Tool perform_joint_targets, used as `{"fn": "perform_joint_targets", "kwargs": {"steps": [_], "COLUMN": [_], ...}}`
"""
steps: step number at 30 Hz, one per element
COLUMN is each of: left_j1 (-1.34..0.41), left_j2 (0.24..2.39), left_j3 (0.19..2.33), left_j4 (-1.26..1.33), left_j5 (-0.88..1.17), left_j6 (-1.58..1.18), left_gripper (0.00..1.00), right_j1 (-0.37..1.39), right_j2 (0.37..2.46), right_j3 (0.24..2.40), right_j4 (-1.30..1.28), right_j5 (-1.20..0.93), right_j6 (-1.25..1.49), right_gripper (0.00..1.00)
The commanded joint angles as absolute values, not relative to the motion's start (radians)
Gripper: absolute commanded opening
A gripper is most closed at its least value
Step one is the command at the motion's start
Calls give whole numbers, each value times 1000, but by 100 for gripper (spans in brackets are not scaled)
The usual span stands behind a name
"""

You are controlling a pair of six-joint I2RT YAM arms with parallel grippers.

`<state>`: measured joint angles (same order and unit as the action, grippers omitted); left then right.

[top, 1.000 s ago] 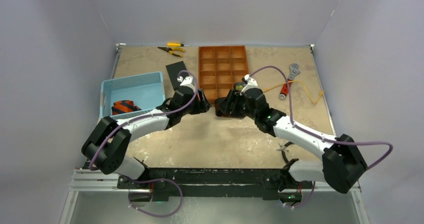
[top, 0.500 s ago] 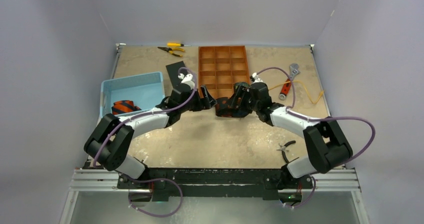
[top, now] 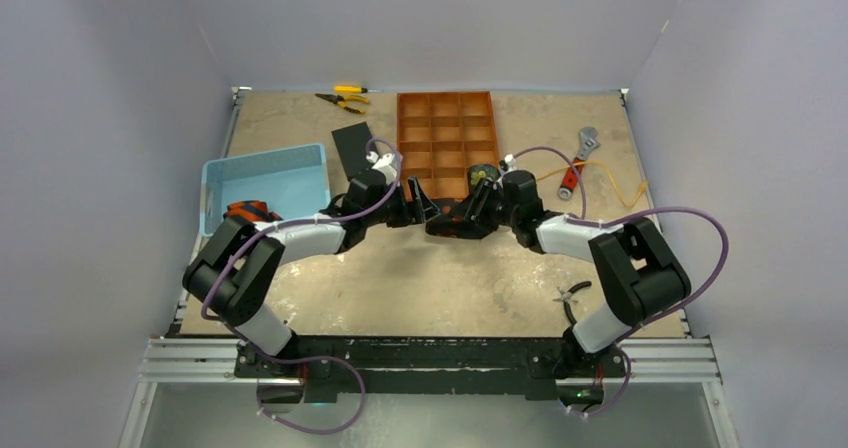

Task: Roll the ties
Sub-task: Roll the tie at the center of the board.

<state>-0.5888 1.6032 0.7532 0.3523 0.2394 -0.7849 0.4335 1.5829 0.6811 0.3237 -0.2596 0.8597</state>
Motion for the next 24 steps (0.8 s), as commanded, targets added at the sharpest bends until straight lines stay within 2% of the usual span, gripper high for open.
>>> {"fn": "perform_joint_targets", "kwargs": {"steps": [1,12,24], "left_j1": [-581,-576,-553], "left_j2": [1628,1656,1756], "left_j3": [759,795,976], "left_j4": [400,305,109], "left_j5": [268,231,411], "left_j6": [-782,-744,-597], "left_gripper": [72,73,79], "right_j1": [432,432,427], "right_j2": [1582,1605,1638], "right_j3": [627,514,457], "right_j4": [443,516,528], "right_j5": [-352,-356,-313], "right_j6": [948,1001,937], "right_gripper": [47,45,45]}}
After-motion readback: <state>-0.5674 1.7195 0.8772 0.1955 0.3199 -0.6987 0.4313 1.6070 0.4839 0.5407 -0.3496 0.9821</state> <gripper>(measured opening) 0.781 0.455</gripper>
